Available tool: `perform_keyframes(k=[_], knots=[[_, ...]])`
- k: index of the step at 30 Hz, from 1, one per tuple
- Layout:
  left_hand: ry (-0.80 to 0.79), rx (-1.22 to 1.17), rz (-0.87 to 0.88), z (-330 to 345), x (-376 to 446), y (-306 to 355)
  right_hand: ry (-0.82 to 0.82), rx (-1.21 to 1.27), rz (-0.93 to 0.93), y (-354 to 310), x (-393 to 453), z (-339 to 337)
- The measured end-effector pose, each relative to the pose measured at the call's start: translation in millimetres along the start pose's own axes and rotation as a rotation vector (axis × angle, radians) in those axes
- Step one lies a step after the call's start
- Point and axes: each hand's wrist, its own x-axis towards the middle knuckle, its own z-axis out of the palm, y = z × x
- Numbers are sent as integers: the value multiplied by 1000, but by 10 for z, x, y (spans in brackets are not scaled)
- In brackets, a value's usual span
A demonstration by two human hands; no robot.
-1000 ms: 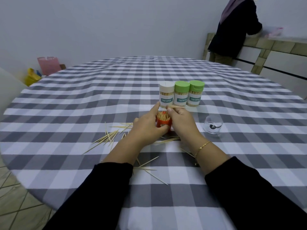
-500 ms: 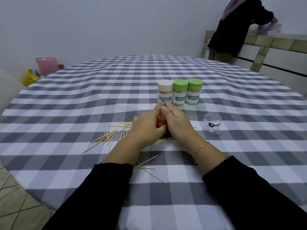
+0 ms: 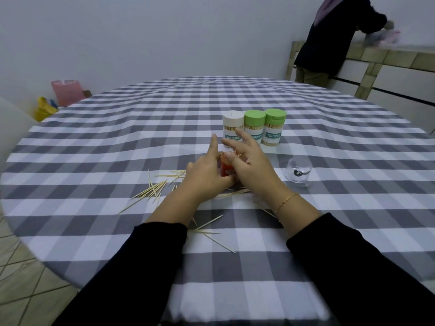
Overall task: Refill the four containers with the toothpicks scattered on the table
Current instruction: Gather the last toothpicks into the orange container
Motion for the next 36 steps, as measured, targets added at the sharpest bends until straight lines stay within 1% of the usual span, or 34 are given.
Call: perform_keyframes(k=[4, 6, 8, 10, 14, 15, 16, 19, 21, 27, 30, 33, 36], knots=[[-45, 94, -91, -149, 17, 13, 63, -68, 72, -47, 34, -138], [-52, 143, -150, -264, 17, -13, 85, -180, 154, -47, 62, -212], [-43, 160, -202, -397, -6, -78, 47, -360, 263, -18, 75, -280], [-7, 173, -259, -524, -37, -197, -56, -595, 346, -11, 71, -324], [68, 295, -410, -690, -100, -467, -387, -1040, 546, -77, 69, -319], [88, 334, -456, -721, -113, -528, -420, -1092, 562, -65, 63, -306], [99, 366, -503, -748, -128, -586, -417, -1117, 556, -25, 56, -294], [70, 410, -602, -805, -175, -712, -338, -1115, 481, 73, 6, -266], [71, 399, -608, -813, -181, -762, -320, -1092, 464, 101, -3, -262], [123, 281, -515, -715, -144, -681, -307, -987, 434, 88, -13, -247], [128, 211, -428, -650, -144, -637, -340, -883, 351, 49, -53, -247], [103, 88, -373, -613, -158, -610, -404, -787, 271, -36, -128, -266], [34, 17, -298, -593, -175, -587, -473, -695, 225, -112, -169, -273]])
